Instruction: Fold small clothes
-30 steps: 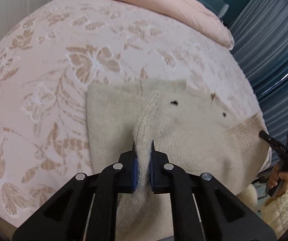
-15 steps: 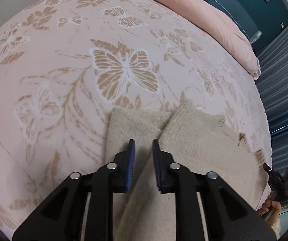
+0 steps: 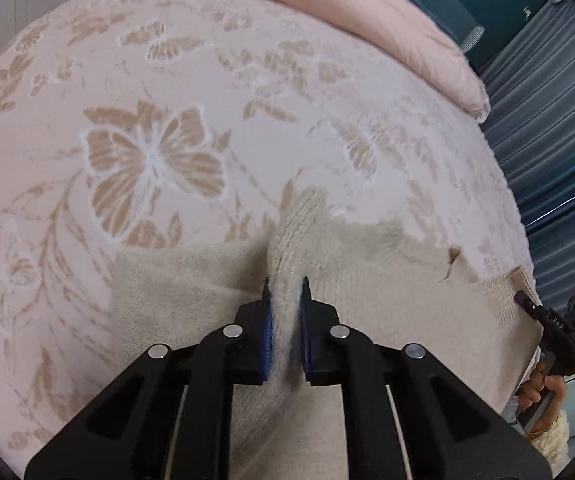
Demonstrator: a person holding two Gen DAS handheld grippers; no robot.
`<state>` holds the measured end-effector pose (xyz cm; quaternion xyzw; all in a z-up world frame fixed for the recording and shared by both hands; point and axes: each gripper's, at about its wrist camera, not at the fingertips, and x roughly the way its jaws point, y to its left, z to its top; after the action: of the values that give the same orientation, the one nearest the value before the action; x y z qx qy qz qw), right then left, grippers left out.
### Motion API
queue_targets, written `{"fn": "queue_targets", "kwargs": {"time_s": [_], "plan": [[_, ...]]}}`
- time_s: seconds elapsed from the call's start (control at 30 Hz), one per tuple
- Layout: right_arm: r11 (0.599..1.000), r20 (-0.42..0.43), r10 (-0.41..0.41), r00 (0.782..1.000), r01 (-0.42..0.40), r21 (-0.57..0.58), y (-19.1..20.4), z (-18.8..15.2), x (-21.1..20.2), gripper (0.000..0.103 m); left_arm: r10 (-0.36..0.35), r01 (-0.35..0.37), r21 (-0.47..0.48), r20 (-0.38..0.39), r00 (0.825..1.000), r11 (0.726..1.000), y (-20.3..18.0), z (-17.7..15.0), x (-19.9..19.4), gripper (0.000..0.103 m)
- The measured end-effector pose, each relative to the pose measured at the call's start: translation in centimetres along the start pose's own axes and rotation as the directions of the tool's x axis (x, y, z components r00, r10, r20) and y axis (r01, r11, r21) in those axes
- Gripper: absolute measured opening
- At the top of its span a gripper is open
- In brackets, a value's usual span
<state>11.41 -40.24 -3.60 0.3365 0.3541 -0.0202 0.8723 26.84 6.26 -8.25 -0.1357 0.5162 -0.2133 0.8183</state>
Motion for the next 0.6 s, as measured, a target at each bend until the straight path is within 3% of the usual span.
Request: {"fn": "queue_targets", "kwargs": {"time_s": [0.07,0.13,0.2,0.27,0.33,0.37,0.43,0.5,0.53,0.57,0.6], "plan": [[1.0,0.047,0.029,0.998,-0.029,-0.012,0.9,1.0,-1.3,0.008,-0.007,0.007,0.002,0.083,0.997,1.0,-0.4,0.8,-3.1,0.01],[0.999,0.036,-0.03,0.999,0.031,-0.019,0.4,1.7,0.1,0.008,0.042,-0.042,-0.007,0.122,0.992,0.999,0.0,1.8,-4.4,0.01],[0.987,-0.076,-0.163,0.984,0.161,-0.029,-2.0,1.1,4.3,0.009,0.119,-0.12,0.004,0.094,0.988,0.993,0.8,2.3,-2.7,0.01],[0.963,-0.216,-0.263,0.94,0.271,0.007,-5.0,-0.1,8.3,0.01,0.18,-0.18,0.0,-0.008,0.984,0.984,2.3,1.7,1.1,0.01],[0.967,-0.17,-0.232,0.958,0.245,0.063,-5.7,-0.1,7.6,0.016,0.22,-0.221,0.0,-0.083,0.972,0.975,3.7,0.3,3.9,0.01],[0.963,-0.139,-0.248,0.959,0.26,0.072,-5.3,0.2,6.6,0.028,0.224,-0.224,0.003,-0.058,0.973,0.974,3.8,-0.1,3.9,0.012],[0.946,-0.059,-0.319,0.946,0.321,0.03,-3.9,0.4,3.9,0.035,0.224,-0.224,-0.01,-0.024,0.974,0.975,3.3,-0.3,2.6,0.016],[0.94,0.024,-0.339,0.941,0.339,-0.042,-1.5,-0.3,0.8,0.04,0.239,-0.239,-0.027,0.002,0.971,0.971,2.5,-0.6,0.4,0.03],[0.95,0.036,-0.3,0.953,0.301,-0.076,-0.3,-1.1,-0.3,0.04,0.255,-0.255,-0.023,0.037,0.966,0.967,1.8,-1.0,-1.0,0.036],[0.961,0.02,-0.252,0.967,0.253,-0.11,1.2,-2.1,-0.8,0.04,0.255,-0.254,-0.021,0.08,0.964,0.967,0.9,-1.6,-2.5,0.049],[0.968,-0.009,-0.211,0.978,0.207,-0.142,2.7,-3.5,-1.0,0.04,0.23,-0.23,-0.018,0.116,0.966,0.973,-0.1,-2.3,-3.7,0.058]]}}
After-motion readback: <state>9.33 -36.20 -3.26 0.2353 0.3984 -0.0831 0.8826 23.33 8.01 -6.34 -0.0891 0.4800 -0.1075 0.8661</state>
